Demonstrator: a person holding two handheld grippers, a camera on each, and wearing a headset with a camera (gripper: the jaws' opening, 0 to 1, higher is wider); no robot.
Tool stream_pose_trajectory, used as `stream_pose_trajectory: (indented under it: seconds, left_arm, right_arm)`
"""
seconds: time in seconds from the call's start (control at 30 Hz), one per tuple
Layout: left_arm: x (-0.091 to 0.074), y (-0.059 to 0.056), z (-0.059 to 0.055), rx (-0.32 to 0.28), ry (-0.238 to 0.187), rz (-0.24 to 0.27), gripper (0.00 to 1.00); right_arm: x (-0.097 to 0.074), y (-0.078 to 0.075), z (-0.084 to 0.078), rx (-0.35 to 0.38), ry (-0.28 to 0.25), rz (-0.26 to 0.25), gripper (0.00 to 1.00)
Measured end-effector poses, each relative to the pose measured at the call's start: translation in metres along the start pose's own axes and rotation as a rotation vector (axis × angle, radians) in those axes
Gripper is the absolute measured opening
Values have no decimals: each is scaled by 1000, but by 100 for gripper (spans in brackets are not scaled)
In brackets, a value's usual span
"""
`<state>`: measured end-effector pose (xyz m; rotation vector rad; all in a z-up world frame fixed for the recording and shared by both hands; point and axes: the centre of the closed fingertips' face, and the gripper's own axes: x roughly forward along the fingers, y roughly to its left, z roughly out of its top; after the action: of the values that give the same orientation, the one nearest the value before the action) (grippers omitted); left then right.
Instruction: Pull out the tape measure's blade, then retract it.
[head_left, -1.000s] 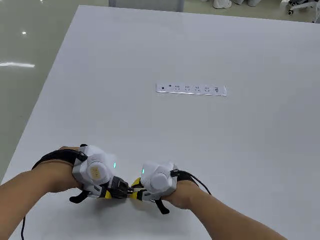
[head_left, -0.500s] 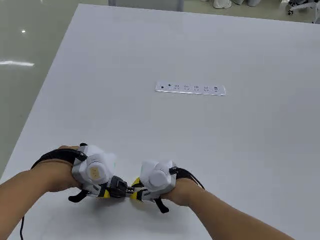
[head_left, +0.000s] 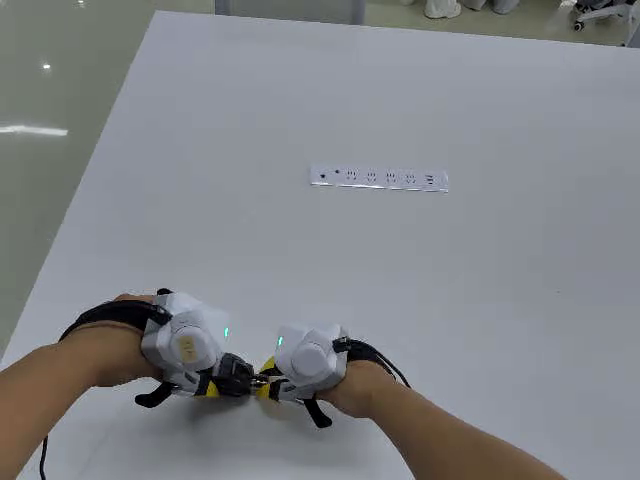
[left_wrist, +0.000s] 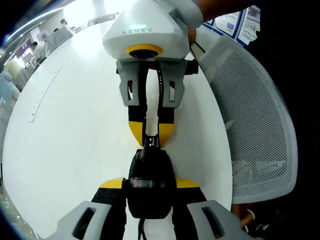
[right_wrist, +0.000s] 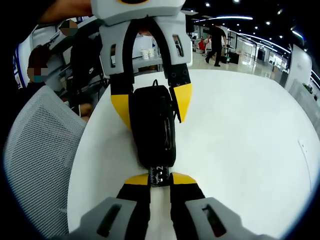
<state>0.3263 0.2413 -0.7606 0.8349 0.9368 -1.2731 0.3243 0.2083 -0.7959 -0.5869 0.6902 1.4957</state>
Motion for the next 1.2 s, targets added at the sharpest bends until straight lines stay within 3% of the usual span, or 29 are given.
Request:
stream_pose_trajectory:
  seconds: [0.07, 0.37, 1.2]
  left_arm:
    - [0, 0, 0, -1, 0, -2, 31]
    - [-1, 1, 0, -25, -21, 3, 31]
    - [-1, 1, 1, -36, -37, 13, 31]
  right_arm:
    - [-2, 1, 0, -37, -1, 1, 13]
    - [-11, -3, -7, 11, 6, -7, 13]
    - [-25, -4, -23, 21, 45, -12, 13]
